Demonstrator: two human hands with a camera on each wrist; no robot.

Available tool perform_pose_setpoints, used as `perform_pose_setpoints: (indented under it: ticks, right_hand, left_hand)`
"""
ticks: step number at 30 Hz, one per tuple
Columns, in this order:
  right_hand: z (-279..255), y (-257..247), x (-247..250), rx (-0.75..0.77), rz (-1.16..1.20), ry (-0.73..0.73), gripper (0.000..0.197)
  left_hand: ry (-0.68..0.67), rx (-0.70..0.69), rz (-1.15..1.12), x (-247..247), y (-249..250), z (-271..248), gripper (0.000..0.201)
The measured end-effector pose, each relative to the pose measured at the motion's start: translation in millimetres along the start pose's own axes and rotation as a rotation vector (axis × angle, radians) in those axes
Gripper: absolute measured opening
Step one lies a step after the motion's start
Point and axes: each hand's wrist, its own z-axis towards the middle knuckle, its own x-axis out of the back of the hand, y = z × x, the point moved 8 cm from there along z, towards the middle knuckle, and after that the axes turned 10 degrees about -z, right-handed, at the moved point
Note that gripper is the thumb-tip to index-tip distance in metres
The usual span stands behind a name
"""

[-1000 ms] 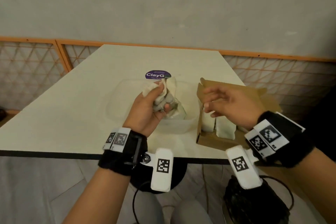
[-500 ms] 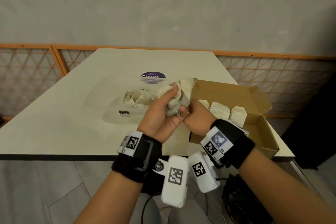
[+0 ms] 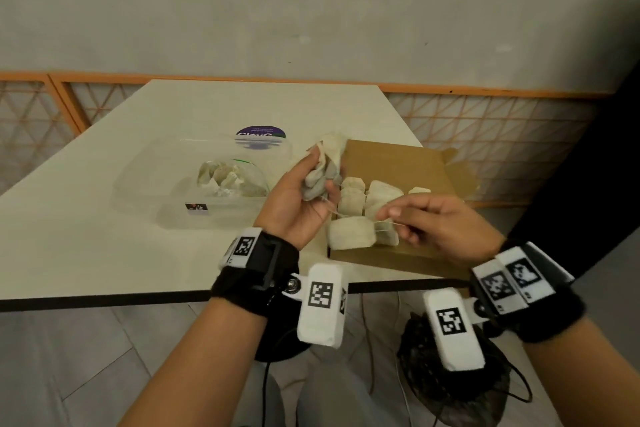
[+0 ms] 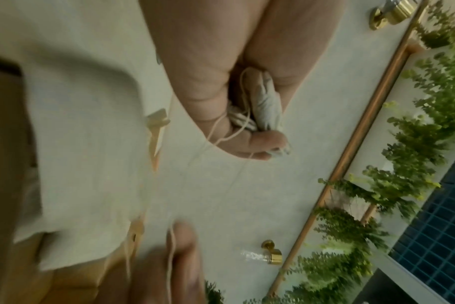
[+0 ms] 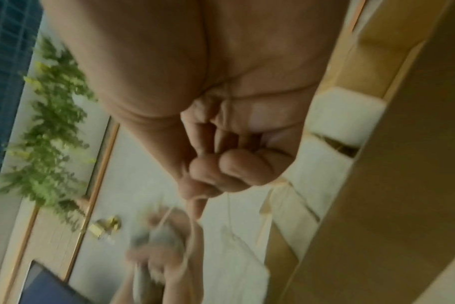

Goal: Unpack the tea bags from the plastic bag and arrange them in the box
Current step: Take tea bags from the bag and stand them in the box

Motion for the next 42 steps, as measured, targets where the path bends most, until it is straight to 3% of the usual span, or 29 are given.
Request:
perform_pose_setpoints:
  ticks: [4,8,13,19,26,31,34,36,39,42]
  right_hand:
    - [-13.2,30.0,42.2,-0.052,0.088,0.202,0.019]
    - [-13.0,48.4,53.6,-0.108,0.156,0.312,0.018]
    - [-4.6,25.0,46.0,-0.041,0.164,0.252,0.018]
    - [5.6,-15.9,33.8,0.081,0.403,0.093,0.021]
    - [29.3,-55.2,18.3,0.169,0.552,0.015,0.018]
    - [48.4,-53.2,12.1,0.124,0.694,0.03,0.019]
    - [55.4,-46.1,11.0,0.096,0.719,0.063,0.02]
    - [57.0,-41.1,12.5,0.073,0.697,0.109,0.019]
    - [52.2,-29.8,18.9,0.02,0.529,0.203,0.015]
    - [33.7,-18.3,26.9,-0.033,-0.113,0.289,0.02]
  left_hand:
    - [0.014,-0.032,-0.081,19.1,11.8,-3.6,0.035]
    - [0.053,-0.039,-0.039,21.9,4.1,2.7,0.027]
    - [0.142,-0.053,0.348,21.6,-20.8,9.1,0.009]
    - [0.186,-0.225,0.763,18.5,-22.1,9.7,0.024]
    - [0.222,-0.171,0.713,15.7,-23.3,11.1,0.018]
    - [0.108,-0.097,0.843,13.8,-29.4,10.6,0.028]
    - [0.018,-0.053,0.861,8.5,-36.5,10.5,0.017]
    - [0.038,-0.063,0.871,8.7,-36.1,11.1,0.007]
    - [0.152,-0.127,0.887,17.6,-24.4,12.1,0.008]
    - [0.207,-0.196,0.767,27.1,-3.2,9.4,0.008]
